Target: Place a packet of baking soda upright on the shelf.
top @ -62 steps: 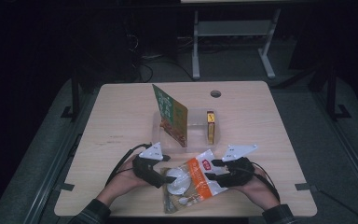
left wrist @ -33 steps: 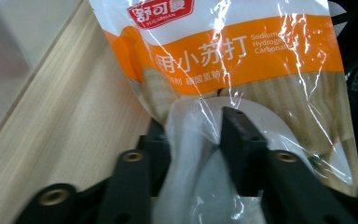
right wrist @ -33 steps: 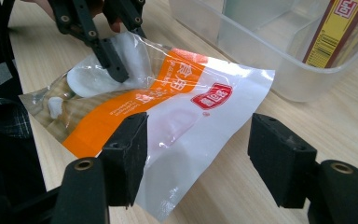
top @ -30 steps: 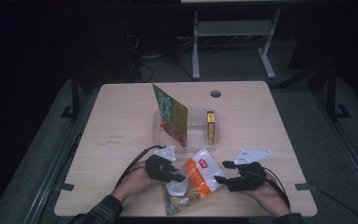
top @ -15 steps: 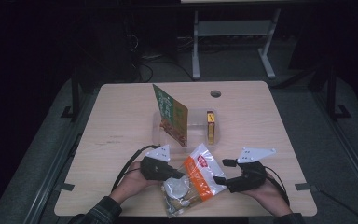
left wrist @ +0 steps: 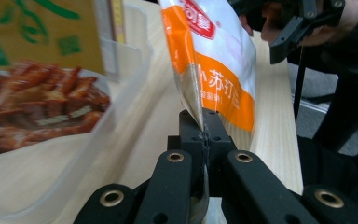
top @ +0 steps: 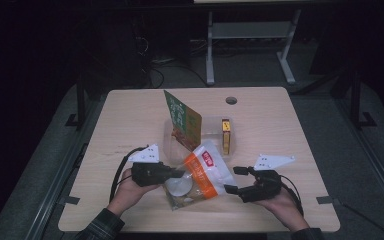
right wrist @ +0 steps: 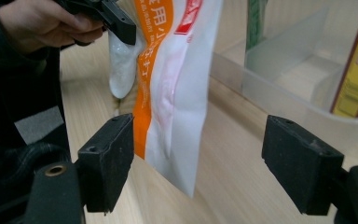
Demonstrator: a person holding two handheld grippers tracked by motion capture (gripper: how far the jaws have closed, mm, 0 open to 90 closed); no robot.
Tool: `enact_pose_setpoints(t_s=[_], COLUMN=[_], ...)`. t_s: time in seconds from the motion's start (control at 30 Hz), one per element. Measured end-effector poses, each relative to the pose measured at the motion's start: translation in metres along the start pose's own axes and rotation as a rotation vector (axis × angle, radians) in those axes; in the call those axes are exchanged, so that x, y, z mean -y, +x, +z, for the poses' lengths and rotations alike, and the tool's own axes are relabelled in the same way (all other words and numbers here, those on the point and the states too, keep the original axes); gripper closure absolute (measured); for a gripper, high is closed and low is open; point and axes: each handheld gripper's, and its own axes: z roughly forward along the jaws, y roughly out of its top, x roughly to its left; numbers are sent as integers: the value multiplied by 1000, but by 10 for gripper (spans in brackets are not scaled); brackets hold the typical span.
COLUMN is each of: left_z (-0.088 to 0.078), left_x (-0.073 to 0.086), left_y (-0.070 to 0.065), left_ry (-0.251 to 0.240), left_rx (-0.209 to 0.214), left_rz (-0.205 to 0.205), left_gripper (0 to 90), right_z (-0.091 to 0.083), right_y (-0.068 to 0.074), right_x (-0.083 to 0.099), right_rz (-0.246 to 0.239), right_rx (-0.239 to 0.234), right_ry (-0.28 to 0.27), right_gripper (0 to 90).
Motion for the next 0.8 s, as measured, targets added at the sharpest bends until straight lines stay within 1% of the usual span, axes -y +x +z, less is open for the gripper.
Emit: enact_pose_setpoints(t_s=[0.1,0.2,0.33,0.4,0.5,0.53,0.57,0.63,0.67,0.7,0.73,0.77,0.8], left_z=[-6,-10,-16,-18,-19,-19,-20,-21,-22,-22,-23,-23,-22], left_x=[-1,-3,-5,-5,-4,-4,-4,-4,-4,-4,-4,-4,-4], left_y=[1,3,4,5,6,6,7,7,8,8,8,9,9], left_ry=[-19,-35,-67,-74,-73,-76,-78,-86,-88,-99,-101,-99,-98], left_rx=[-22,-37,-43,-48,-50,-53,-55,-59,-57,-54,-55,-56,-57], left_rz=[-6,-2,-18,-19,-20,-23,-26,-29,-30,-36,-40,-37,-38], left_gripper=[900,900,900,900,900,900,900,900,900,900,900,900,900], right_z=[9,20,35,43,53,56,58,63,65,66,67,67,66], right_y=[-2,-3,-2,-3,-4,-4,-4,-5,-4,-4,-4,-4,-3], right_x=[-4,-8,-15,-19,-23,-24,-25,-26,-26,-25,-24,-24,-24], right_rz=[-2,-18,-31,-30,-26,-21,-17,-15,-10,-10,-7,-8,4], right_rx=[-22,-41,-65,-78,-104,-116,-131,-152,-160,-166,-171,-176,-186], right_ry=[-17,-24,-33,-37,-47,-50,-49,-41,-33,-25,-22,-31,-36], right_gripper=[270,279,292,312,380,415,458,509,541,552,590,644,676])
